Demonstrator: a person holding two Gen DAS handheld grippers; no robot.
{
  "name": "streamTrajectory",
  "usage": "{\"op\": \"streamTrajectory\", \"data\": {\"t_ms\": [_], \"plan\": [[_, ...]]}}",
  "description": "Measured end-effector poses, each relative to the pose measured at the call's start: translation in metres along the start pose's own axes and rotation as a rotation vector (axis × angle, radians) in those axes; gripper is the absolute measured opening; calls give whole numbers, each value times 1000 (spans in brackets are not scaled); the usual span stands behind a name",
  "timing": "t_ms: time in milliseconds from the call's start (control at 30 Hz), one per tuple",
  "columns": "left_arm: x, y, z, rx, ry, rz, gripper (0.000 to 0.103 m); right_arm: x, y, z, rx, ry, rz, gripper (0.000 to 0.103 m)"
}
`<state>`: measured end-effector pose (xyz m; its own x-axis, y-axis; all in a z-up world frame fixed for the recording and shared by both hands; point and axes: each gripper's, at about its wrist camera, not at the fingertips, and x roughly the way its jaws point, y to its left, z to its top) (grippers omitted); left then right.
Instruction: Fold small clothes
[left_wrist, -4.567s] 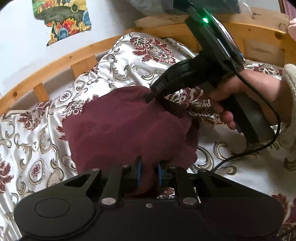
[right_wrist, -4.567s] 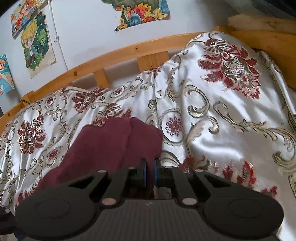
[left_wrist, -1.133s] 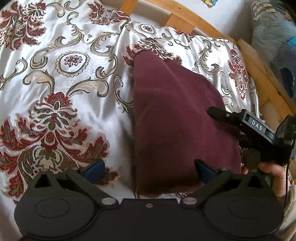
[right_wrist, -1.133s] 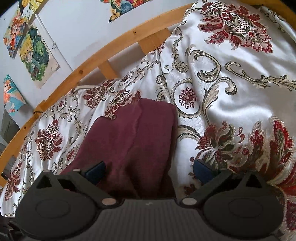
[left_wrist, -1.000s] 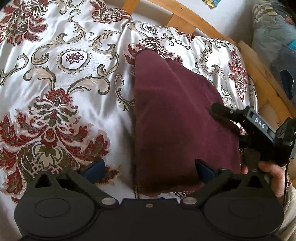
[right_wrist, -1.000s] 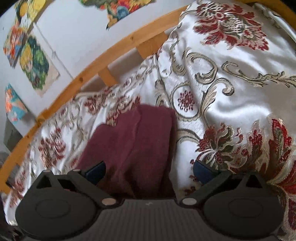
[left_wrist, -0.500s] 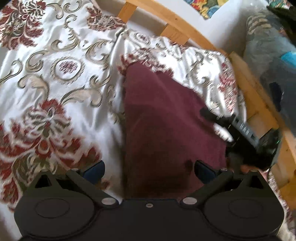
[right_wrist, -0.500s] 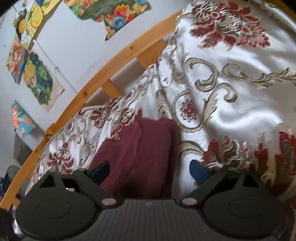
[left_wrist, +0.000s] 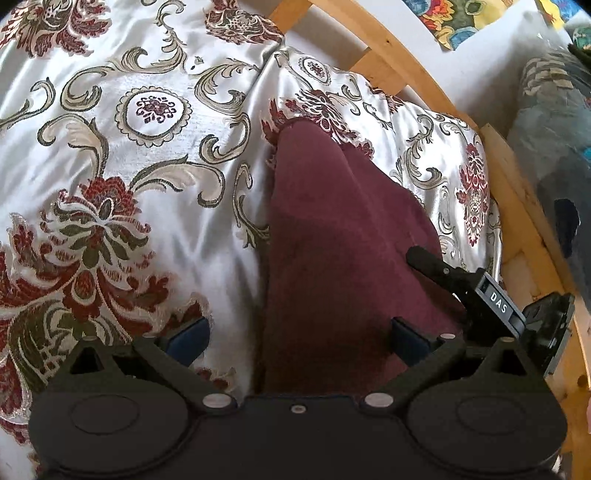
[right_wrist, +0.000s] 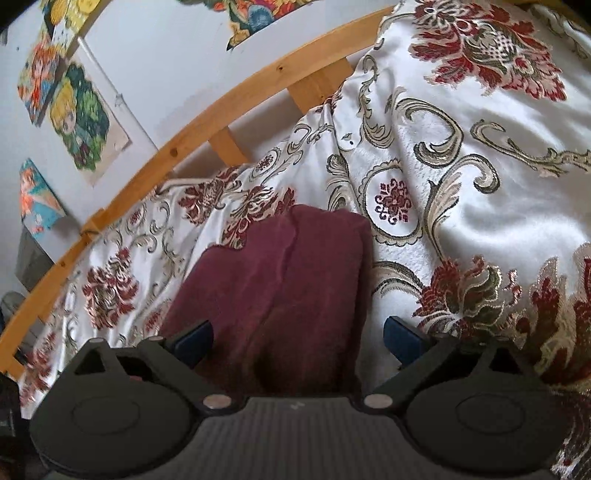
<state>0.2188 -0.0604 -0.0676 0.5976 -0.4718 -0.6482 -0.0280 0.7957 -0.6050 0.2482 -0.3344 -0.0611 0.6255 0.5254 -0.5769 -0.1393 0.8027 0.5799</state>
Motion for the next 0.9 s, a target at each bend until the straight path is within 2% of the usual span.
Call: {"op": "streamTrajectory", "data": {"t_ms": [500,700,833,900], "plan": [[-2,-1,-2,11,-2,4,102,2,4,-2,-28,7,-24,100],[-2,-5,-3,49,27,-27,102,-1,0,-1,2,-16,-10,100],[2,-13,-1,97,57,-42,102,-1,-6,3,37,-46,3,92],[4,-17,0,119,66,-50,102,2,-10,7,48,-53,19,92]]}}
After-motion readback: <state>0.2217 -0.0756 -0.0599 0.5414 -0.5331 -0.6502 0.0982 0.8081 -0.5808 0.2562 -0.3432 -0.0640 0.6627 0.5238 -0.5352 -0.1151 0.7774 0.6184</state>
